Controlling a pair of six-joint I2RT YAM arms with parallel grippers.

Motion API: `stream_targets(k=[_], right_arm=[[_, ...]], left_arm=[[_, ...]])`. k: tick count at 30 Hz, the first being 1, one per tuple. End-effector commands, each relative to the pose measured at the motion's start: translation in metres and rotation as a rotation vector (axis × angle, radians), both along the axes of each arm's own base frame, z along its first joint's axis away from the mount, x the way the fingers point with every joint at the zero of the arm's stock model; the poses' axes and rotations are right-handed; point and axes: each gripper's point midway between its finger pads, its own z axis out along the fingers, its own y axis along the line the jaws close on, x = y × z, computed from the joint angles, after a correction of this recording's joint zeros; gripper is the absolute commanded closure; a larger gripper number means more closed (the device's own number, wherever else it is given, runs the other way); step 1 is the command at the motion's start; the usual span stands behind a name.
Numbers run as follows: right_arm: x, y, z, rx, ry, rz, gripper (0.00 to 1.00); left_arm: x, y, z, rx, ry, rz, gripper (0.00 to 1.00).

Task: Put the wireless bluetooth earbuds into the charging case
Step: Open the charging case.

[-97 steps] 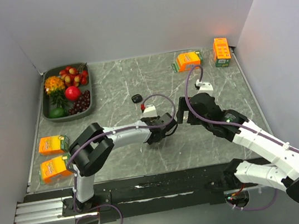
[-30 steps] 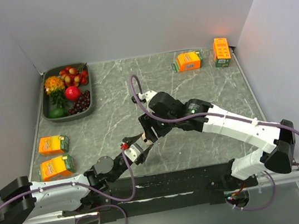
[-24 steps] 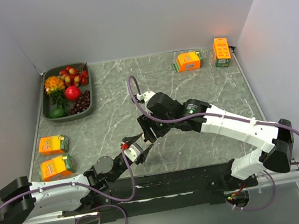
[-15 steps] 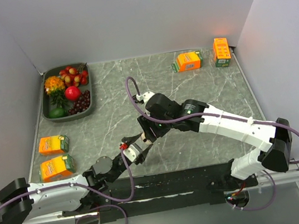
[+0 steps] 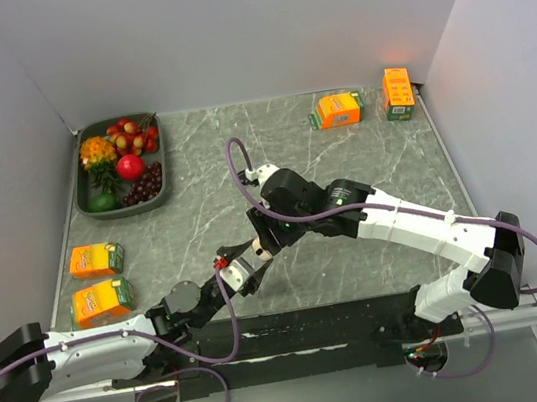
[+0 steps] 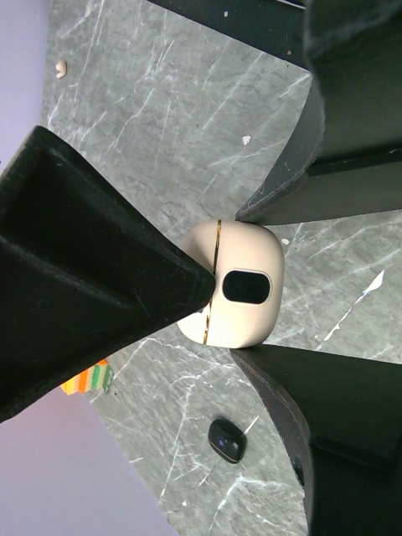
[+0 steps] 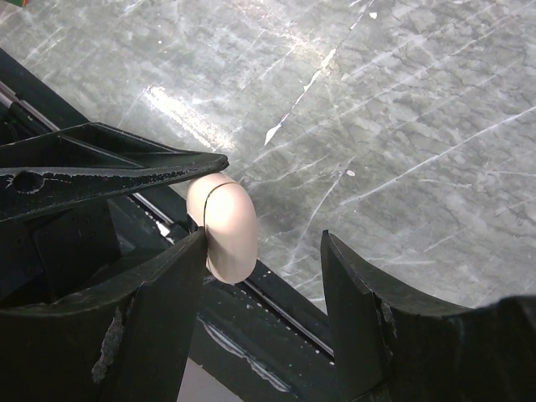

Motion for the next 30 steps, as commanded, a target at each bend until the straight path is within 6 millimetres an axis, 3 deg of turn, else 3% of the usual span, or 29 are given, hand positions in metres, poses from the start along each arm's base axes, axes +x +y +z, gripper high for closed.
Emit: stream_targets(k=[1, 14, 22, 25, 30], right_arm=[[0.005, -0.017, 0.004, -0.033, -0.029, -0.042, 0.37], [0.006, -0.021, 0.01, -0.024, -0.039, -0.06, 0.31], [-0.014, 0.015, 0.026, 0.225, 0.07, 0.088, 0.24], [-0.015, 0.02, 0.029, 0.247, 0.087, 0.11, 0.27], [-0.016, 0.027, 0.031, 0.264, 0.1, 0.137, 0.41]], left_arm=[[-0.001, -0.001, 0.026, -0.083, -0.039, -0.002, 0.99], [-0.001, 0.001, 0.024, -0.083, -0.035, 0.007, 0.99], [-0.002, 0.0, 0.03, -0.104, -0.038, 0.0, 0.99], [-0.002, -0.001, 0.034, -0.115, -0.04, -0.005, 0.99], [-0.003, -0.004, 0.039, -0.129, -0.041, -0.012, 0.99]])
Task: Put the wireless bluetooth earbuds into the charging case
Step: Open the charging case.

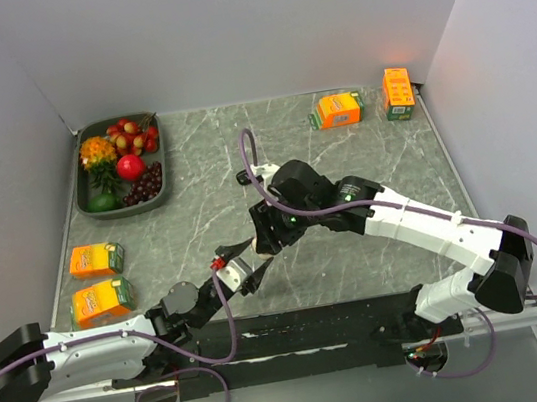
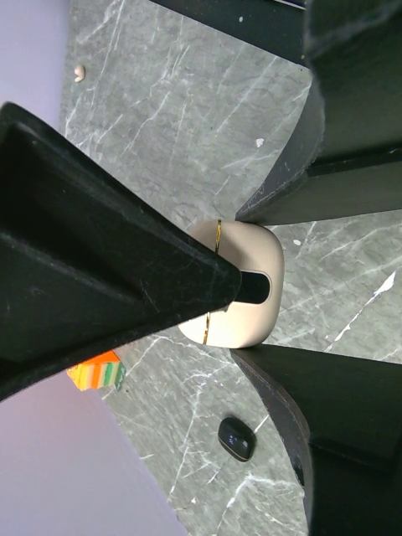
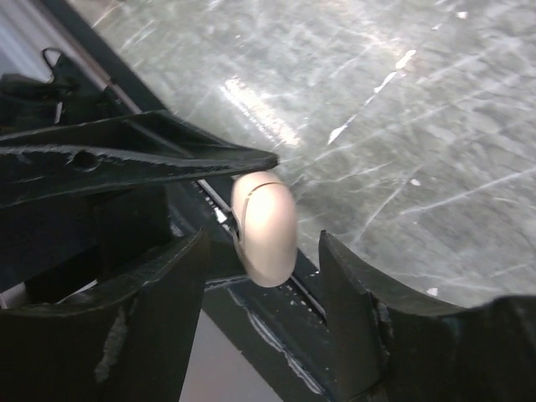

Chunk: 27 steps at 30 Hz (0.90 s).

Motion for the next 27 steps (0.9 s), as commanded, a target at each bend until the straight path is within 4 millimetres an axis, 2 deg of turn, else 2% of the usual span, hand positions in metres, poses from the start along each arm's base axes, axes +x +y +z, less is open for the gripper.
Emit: stream_targets(k=[1, 4, 7, 13, 19, 23, 24, 26, 27], right_arm=[[-0.003, 0.012, 0.022, 0.095, -0.014, 0.042, 0.43], [-0.003, 0.011, 0.019, 0.089, -0.005, 0.039, 0.53], [-0.002, 0.011, 0.015, 0.079, 0.002, 0.035, 0.56], [-0.002, 0.01, 0.005, 0.059, 0.031, 0.031, 0.52], [-0.003, 0.013, 0.002, 0.07, 0.046, 0.042, 0.54], [-0.002, 0.013, 0.002, 0.092, 0.052, 0.039, 0.69], [-0.001, 0.012, 0.003, 0.094, 0.05, 0.038, 0.79], [-0.002, 0.012, 0.005, 0.096, 0.05, 0.044, 0.88], [-0.002, 0.012, 0.005, 0.094, 0.049, 0.047, 0.98]], left_arm=[[-0.002, -0.003, 0.032, -0.101, -0.033, -0.012, 0.99], [-0.001, -0.003, 0.034, -0.11, -0.033, -0.008, 0.99], [-0.001, -0.002, 0.035, -0.116, -0.032, -0.005, 0.99], [-0.001, -0.001, 0.04, -0.133, -0.034, -0.003, 0.99], [-0.001, 0.0, 0.042, -0.145, -0.033, -0.003, 0.99], [-0.002, 0.0, 0.042, -0.146, -0.029, -0.005, 0.99], [-0.002, -0.001, 0.042, -0.148, -0.025, -0.007, 0.99], [-0.002, -0.001, 0.041, -0.147, -0.021, -0.005, 0.99], [-0.002, -0.001, 0.041, -0.145, -0.018, -0.004, 0.99]])
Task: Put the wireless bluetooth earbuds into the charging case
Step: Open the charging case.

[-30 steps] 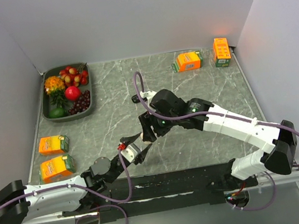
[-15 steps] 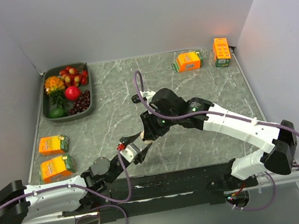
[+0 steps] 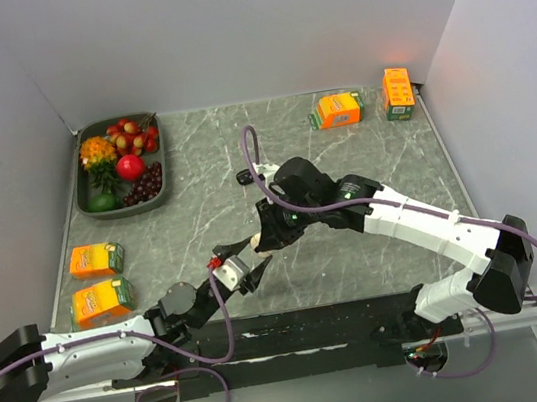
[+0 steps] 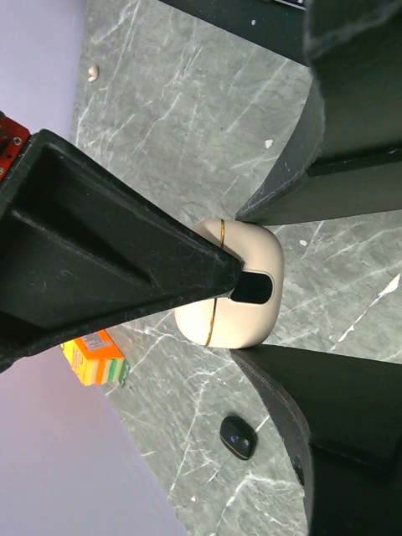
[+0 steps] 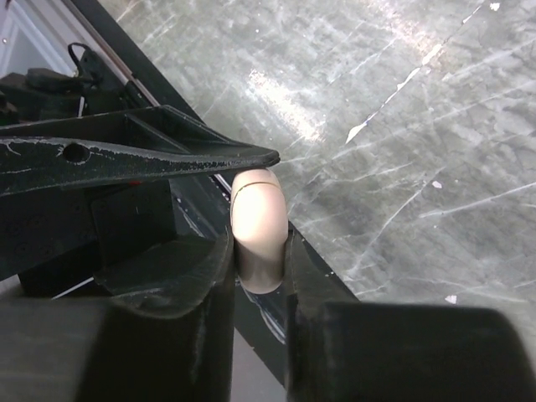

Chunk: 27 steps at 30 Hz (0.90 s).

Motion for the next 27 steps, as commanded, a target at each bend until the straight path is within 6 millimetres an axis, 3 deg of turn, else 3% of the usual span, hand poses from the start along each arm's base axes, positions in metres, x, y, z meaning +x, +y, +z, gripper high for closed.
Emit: stream_targets(k=[1, 4, 5, 7, 13, 19, 22, 23, 27], right_arm=[[0.0, 0.007, 0.009, 0.044, -0.011, 0.021, 1.0], [-0.001, 0.006, 0.012, 0.051, -0.021, 0.029, 1.0], [-0.001, 0.006, 0.012, 0.053, -0.025, 0.035, 1.0], [-0.002, 0.006, 0.014, 0.056, -0.03, 0.045, 1.0], [-0.008, 0.006, 0.023, 0.079, -0.051, 0.105, 1.0], [-0.013, 0.003, 0.023, 0.078, -0.051, 0.139, 1.0], [-0.01, 0.001, 0.025, 0.086, -0.055, 0.132, 1.0], [-0.011, 0.001, 0.026, 0.088, -0.057, 0.134, 1.0], [-0.01, -0.001, 0.03, 0.09, -0.065, 0.145, 1.0]], left_arm=[[-0.002, -0.003, 0.035, -0.118, -0.022, -0.01, 0.98], [-0.002, -0.003, 0.036, -0.119, -0.021, -0.011, 0.85], [-0.002, -0.003, 0.036, -0.117, -0.021, -0.013, 0.71], [-0.002, -0.003, 0.037, -0.127, -0.019, -0.014, 0.54], [-0.004, -0.002, 0.04, -0.15, -0.015, -0.023, 0.25], [-0.009, -0.005, 0.038, -0.126, -0.025, -0.053, 0.28], [-0.012, -0.009, 0.034, -0.098, -0.022, -0.078, 0.4], [-0.013, -0.011, 0.033, -0.092, -0.023, -0.09, 0.49], [-0.014, -0.012, 0.029, -0.087, -0.008, -0.095, 0.47]])
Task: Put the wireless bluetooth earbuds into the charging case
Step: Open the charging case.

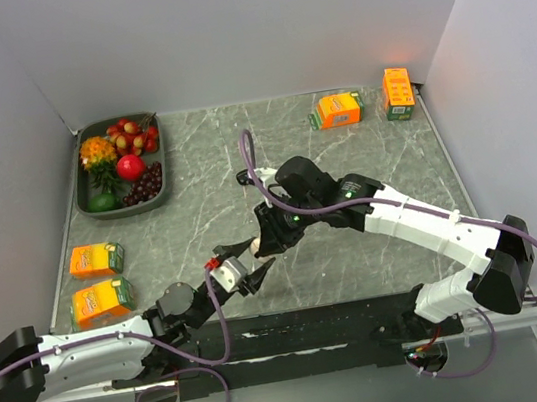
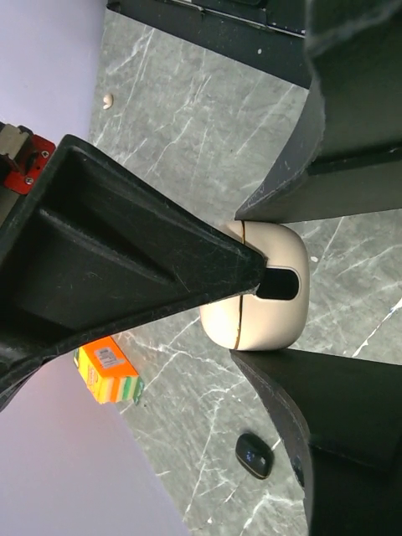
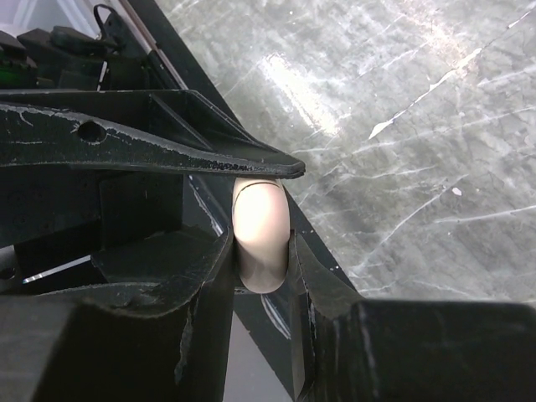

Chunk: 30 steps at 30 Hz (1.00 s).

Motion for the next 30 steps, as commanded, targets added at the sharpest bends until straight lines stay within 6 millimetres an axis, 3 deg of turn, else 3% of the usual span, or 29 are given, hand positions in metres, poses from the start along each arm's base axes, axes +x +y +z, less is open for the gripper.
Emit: stream_targets(k=[1, 8, 18, 30], right_arm=[[0.0, -0.003, 0.026, 0.063, -0.062, 0.035, 1.0], [-0.004, -0.003, 0.034, 0.064, -0.082, 0.094, 1.0], [-0.006, -0.003, 0.032, 0.056, -0.082, 0.12, 1.0], [-0.001, -0.004, 0.029, 0.058, -0.081, 0.072, 1.0]], left_arm=[[-0.006, -0.006, 0.02, -0.05, -0.01, -0.042, 0.45], [-0.009, -0.012, 0.017, -0.022, -0.002, -0.066, 0.3], [-0.01, -0.013, 0.017, -0.014, -0.002, -0.078, 0.36], [-0.008, -0.016, 0.029, -0.049, -0.003, -0.068, 0.28]])
